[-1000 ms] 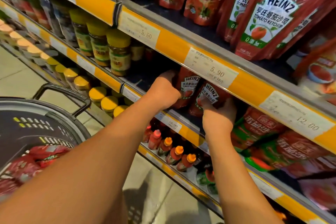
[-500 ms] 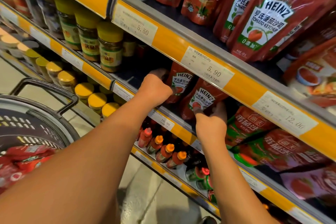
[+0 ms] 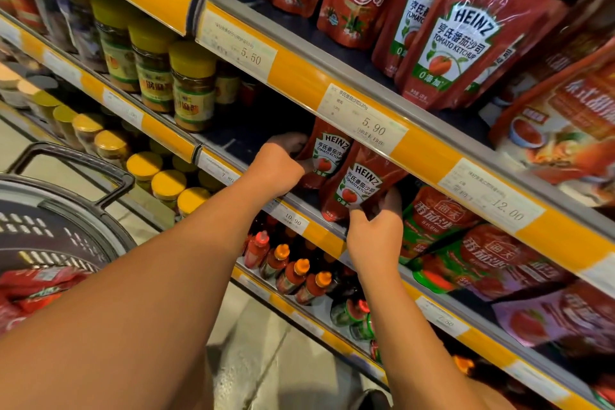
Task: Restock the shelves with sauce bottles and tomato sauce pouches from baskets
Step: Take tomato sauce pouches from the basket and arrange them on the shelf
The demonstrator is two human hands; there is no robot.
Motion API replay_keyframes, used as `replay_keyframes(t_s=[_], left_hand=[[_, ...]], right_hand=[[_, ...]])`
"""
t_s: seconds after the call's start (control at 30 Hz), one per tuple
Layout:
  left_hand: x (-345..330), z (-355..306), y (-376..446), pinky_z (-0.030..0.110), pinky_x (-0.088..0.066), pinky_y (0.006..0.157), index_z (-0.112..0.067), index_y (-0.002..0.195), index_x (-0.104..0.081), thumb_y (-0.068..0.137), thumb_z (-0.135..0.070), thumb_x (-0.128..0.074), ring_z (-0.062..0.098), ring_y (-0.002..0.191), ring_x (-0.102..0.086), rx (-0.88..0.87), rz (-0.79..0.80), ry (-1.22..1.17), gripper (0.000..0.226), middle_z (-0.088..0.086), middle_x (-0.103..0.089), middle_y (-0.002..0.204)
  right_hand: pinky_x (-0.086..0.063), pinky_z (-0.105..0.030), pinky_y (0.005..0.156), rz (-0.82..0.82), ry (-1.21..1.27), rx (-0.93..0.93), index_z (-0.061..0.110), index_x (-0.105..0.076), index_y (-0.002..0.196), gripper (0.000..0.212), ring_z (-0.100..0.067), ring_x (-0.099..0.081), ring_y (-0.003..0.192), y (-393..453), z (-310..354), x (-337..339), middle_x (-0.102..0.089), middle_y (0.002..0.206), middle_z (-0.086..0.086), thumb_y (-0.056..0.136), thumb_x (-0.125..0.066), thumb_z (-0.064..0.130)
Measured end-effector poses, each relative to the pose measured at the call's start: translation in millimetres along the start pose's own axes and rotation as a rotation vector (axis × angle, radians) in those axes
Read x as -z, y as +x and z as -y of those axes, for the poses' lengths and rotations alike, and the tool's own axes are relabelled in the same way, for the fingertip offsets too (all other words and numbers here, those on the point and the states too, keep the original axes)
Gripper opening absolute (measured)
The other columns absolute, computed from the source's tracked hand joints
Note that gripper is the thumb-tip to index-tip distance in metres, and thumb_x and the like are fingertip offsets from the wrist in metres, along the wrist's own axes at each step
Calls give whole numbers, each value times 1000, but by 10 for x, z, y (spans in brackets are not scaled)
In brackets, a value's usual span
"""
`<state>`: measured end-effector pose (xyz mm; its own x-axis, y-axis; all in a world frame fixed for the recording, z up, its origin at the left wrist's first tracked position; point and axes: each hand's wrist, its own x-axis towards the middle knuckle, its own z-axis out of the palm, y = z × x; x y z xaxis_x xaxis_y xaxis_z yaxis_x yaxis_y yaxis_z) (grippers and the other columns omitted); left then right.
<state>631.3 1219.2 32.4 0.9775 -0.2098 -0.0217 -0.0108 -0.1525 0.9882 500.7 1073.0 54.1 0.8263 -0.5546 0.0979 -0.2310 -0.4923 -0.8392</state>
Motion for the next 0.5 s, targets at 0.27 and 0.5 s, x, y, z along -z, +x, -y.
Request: replay_keyframes(t_s=[0.27, 0.5], left_hand=[[98, -22, 31, 33, -55, 91, -19, 133, -66, 80, -30, -88, 20, 108, -67, 26, -49, 307, 58, -2, -69, 126], [1, -32, -52, 29, -52, 85, -22, 139, -62, 81, -39, -87, 23, 109, -68, 42, -32, 363, 66, 2, -70, 128]], right_hand=[[-51, -29, 92, 41, -133, -9, 24, -46, 148, 56, -1, -59, 109, -188, 39, 257, -55, 120, 13, 97, -68, 25], [-60, -50, 87, 73, -9, -156, 4, -52, 141, 59, -11, -71, 68, -212, -15, 117, -73, 70, 2, 96, -69, 38]])
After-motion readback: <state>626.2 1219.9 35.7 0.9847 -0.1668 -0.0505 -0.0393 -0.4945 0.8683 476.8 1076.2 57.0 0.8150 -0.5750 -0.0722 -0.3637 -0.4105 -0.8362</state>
